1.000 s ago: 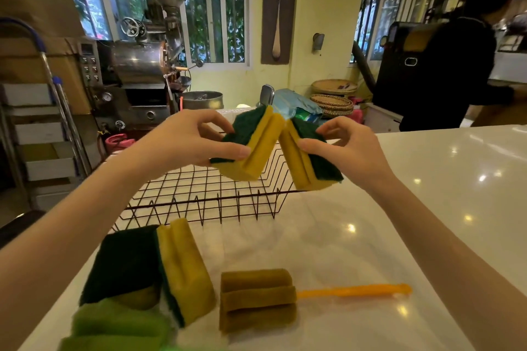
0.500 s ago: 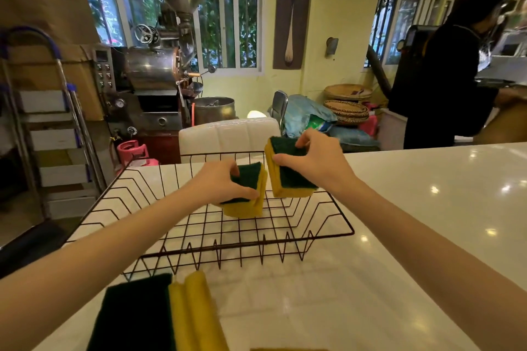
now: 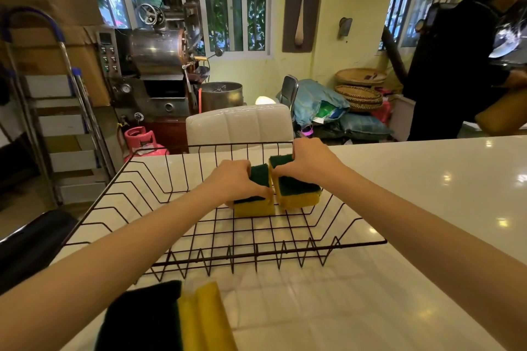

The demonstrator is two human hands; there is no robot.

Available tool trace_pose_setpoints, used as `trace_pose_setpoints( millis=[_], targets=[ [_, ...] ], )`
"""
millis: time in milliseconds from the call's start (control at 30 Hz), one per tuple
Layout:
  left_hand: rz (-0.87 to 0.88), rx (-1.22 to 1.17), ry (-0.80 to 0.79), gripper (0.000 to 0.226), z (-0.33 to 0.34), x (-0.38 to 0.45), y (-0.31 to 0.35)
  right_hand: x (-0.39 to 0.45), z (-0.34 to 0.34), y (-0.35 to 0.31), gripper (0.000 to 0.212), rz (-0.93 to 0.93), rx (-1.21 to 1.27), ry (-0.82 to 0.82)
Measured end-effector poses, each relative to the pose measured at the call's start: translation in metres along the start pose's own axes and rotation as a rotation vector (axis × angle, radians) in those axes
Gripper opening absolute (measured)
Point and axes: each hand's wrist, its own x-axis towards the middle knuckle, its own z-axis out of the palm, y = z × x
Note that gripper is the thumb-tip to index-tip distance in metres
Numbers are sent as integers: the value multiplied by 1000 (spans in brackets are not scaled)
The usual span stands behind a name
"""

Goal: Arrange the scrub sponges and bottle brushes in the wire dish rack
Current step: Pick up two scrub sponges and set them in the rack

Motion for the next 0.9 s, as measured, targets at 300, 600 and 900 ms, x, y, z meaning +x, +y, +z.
trace_pose_setpoints(
  millis=[300,600,900],
  targets=[
    [24,19,30,59,5,1,-1,6,13,1,36,33,-51,-101],
    [36,113,73,58,11,4,-1,1,19,-1,44,39,-59,-144],
    [34,149,117,57,12,2,-3,-2,24,-1,40,12,-51,-66]
  ],
)
